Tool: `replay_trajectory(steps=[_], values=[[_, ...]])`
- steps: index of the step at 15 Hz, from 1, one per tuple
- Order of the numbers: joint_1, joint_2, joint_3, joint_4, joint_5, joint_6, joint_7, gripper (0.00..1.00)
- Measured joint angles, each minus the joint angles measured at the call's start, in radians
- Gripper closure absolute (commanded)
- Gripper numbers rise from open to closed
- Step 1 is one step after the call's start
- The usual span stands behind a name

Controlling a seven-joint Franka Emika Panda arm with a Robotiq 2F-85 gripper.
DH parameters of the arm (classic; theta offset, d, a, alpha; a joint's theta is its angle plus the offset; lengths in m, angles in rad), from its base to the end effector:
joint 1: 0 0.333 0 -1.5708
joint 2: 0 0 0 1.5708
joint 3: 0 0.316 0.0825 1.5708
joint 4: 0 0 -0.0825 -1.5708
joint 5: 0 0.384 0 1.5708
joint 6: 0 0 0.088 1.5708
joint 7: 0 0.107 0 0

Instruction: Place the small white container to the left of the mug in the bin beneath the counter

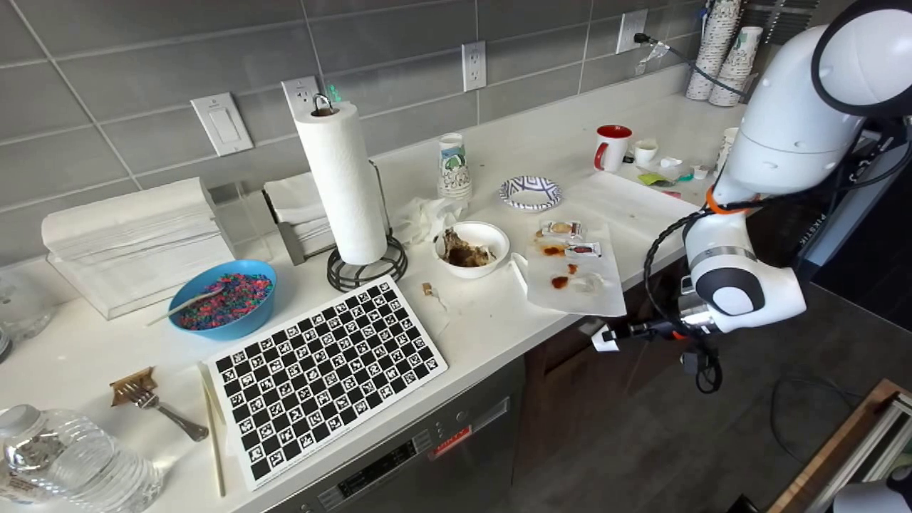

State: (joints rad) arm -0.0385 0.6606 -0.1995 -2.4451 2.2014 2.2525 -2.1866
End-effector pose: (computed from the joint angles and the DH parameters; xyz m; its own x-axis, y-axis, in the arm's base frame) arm 0.3690 -0.0898 0.0193 0.8113 -0.2909 0.5070 0.0266 -0.8481 -0.5292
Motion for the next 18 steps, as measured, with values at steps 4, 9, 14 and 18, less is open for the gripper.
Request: replay_trajectory(steps=[4,9,14,18], values=[[0.0,0.022,-0.003,0.009,0.043,-0.048,0.0,0.95],[0.0,0.046,-0.003,0.026,0.088,-0.063,0.001,0.95],[0.005,0.08,-0.003,0.061,0.129,-0.063,0.006,0.95],[0.018,0.103,-0.002,0.091,0.149,-0.063,0.011,0.95]])
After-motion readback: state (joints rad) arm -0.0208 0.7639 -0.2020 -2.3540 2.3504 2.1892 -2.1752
